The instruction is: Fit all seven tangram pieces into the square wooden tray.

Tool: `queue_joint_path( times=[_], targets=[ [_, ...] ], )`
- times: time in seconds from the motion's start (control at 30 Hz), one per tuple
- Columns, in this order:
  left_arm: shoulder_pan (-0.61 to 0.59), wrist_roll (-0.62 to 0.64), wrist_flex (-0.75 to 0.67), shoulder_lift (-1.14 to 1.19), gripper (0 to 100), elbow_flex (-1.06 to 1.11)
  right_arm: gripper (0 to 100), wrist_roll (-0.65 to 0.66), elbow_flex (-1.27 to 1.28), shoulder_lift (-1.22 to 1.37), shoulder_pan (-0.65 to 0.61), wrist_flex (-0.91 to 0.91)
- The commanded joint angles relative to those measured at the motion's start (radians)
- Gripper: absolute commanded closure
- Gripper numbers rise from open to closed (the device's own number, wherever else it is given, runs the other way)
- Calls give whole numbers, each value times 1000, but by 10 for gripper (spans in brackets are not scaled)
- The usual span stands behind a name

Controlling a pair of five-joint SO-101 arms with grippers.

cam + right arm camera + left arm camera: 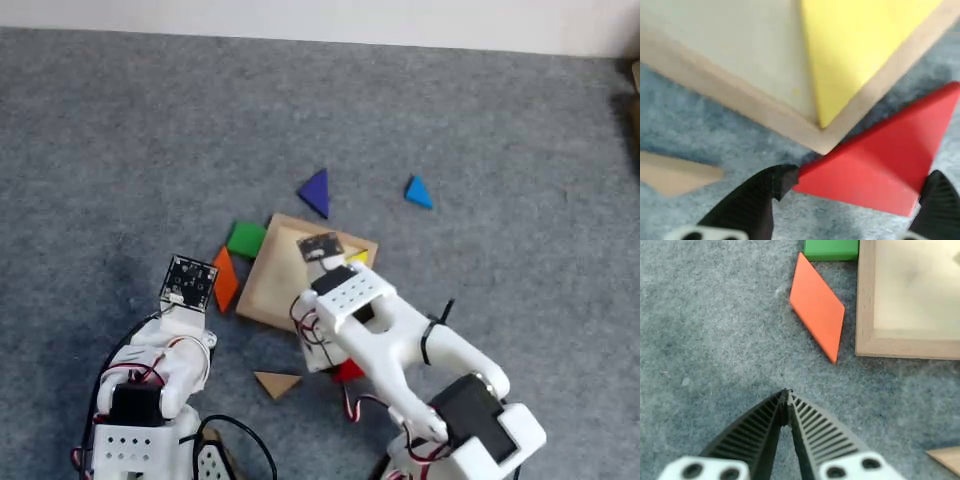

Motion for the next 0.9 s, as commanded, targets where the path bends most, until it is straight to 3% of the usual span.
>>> queue_joint_path(
  times=[0.0,0.13,0.3,0.5,0.7,0.87],
  targets=[
    [-13,-8,6,-53,994,21,611,-18,-25,28,81,-13],
    [-13,-8,6,-53,994,21,533,-21,-24,30,91,-12],
    [-13,-8,6,-53,994,21,531,-18,-24,30,91,-13],
    [-13,-8,6,-53,994,21,662,-17,-22,30,91,-19],
    [-13,-8,6,-53,994,21,675,-9,-21,28,136,-12],
    [-13,-8,6,-53,994,21,788,184,-30,19,243,53]
  ],
)
